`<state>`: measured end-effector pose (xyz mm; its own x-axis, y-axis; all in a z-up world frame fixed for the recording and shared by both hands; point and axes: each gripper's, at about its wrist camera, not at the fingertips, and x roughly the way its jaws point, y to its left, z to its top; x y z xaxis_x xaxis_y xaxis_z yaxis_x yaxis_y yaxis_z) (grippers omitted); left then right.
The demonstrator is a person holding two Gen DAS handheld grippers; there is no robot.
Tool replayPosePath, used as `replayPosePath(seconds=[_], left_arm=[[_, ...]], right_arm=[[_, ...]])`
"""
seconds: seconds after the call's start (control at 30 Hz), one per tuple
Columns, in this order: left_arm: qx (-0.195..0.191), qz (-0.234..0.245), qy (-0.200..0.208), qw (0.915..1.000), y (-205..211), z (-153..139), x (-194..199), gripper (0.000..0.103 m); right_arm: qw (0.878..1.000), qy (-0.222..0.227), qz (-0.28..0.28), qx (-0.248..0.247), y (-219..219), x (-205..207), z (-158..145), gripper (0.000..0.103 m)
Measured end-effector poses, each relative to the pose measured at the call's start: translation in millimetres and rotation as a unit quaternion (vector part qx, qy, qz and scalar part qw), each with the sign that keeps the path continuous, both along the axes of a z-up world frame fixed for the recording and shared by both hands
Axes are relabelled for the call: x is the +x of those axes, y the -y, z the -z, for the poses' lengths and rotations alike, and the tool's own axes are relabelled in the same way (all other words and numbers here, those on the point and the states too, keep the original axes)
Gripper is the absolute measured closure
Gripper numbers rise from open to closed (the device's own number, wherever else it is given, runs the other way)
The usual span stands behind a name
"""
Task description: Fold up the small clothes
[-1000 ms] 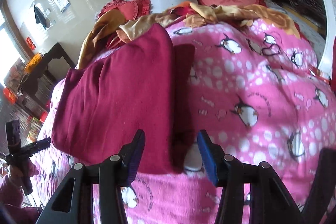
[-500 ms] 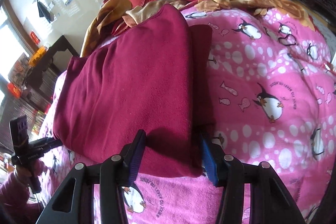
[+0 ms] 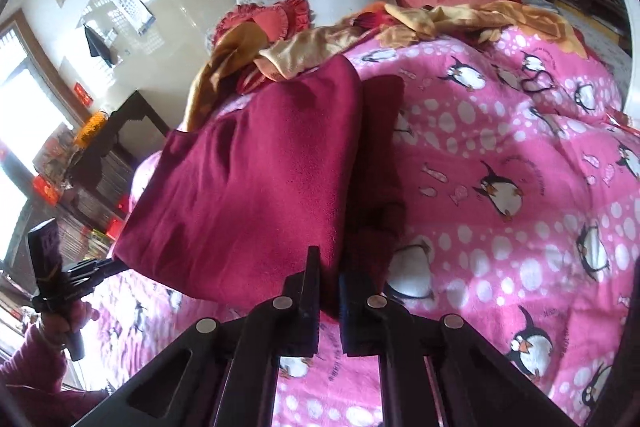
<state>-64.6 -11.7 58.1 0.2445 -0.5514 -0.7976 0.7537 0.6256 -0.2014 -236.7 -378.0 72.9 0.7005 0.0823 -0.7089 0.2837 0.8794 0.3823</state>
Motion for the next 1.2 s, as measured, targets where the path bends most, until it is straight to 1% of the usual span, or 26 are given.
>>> replayPosePath(seconds=[0.07,0.13,0.2,0.27,0.3,0.33,0.37,0.4,0.43,0.5,0.53,0.6,0.67,0.77,0.83,0.9,0.93,1.03,1.13,1.17,1.2], left_arm=[[0.013,-0.012,-0.013,0.9998,2,15,1,0.096],[0.006,-0.026,-0.027,0.9993,0,21,2,0.095],[-0.003,-0.037,-0.049,0.9981,-4,16,3,0.094],[0.003,-0.039,-0.055,0.9977,-8,6,2,0.092],[0.004,-0.035,-0.052,0.9980,-10,-1,1,0.086],[-0.001,-0.030,-0.046,0.9985,-12,-9,-1,0.077],[-0.004,-0.031,-0.038,0.9988,-12,-15,-2,0.070],[-0.004,-0.038,-0.028,0.9989,-12,-22,-1,0.057],[-0.007,-0.045,-0.018,0.9988,-10,-28,1,0.054],[-0.021,-0.057,-0.009,0.9981,-4,-37,7,0.052],[-0.020,-0.068,0.000,0.9975,1,-39,10,0.051],[0.000,-0.091,0.026,0.9955,15,-38,16,0.051],[0.019,-0.111,0.034,0.9931,29,-30,25,0.051],[0.038,-0.135,0.019,0.9900,35,-10,42,0.051],[0.057,-0.156,0.004,0.9861,35,4,54,0.051],[0.048,-0.167,-0.020,0.9846,31,13,62,0.049],[0.043,-0.172,-0.026,0.9839,29,16,63,0.046],[0.030,-0.178,-0.035,0.9830,23,20,66,0.046],[0.026,-0.175,-0.033,0.9836,20,21,64,0.045],[0.024,-0.174,-0.033,0.9838,19,21,64,0.045],[0.023,-0.174,-0.033,0.9839,19,22,65,0.045]], right_arm=[[1.000,-0.020,0.012,-0.001,2,2,15,0.097],[0.999,-0.047,0.020,0.004,6,9,32,0.097],[0.998,-0.055,0.030,0.007,10,10,31,0.095],[0.998,-0.050,0.034,-0.010,9,9,19,0.087],[0.997,-0.048,0.035,-0.040,6,8,8,0.085],[0.996,-0.045,0.032,-0.067,2,8,-1,0.076],[0.994,-0.038,0.026,-0.101,-4,9,-14,0.064],[0.992,-0.030,0.021,-0.117,-8,11,-23,0.060],[0.991,-0.016,0.013,-0.131,-14,15,-33,0.058],[0.991,-0.003,-0.004,-0.137,-23,30,-44,0.058],[0.990,-0.001,-0.011,-0.140,-27,40,-47,0.058],[0.989,0.000,-0.021,-0.146,-36,67,-49,0.058],[0.989,-0.003,-0.024,-0.145,-39,96,-46,0.058],[0.990,-0.011,-0.022,-0.142,-37,134,-40,0.060],[0.987,-0.022,-0.012,-0.161,-32,155,-37,0.061],[0.986,-0.035,0.005,-0.161,-21,173,-32,0.061],[0.986,-0.047,0.014,-0.158,-14,180,-27,0.061],[0.988,-0.080,0.020,-0.132,3,194,-11,0.061],[0.984,-0.092,0.016,-0.149,-2,198,-17,0.061],[0.984,-0.091,0.016,-0.155,-8,198,-22,0.061],[0.984,-0.078,0.010,-0.157,-17,196,-31,0.061]])
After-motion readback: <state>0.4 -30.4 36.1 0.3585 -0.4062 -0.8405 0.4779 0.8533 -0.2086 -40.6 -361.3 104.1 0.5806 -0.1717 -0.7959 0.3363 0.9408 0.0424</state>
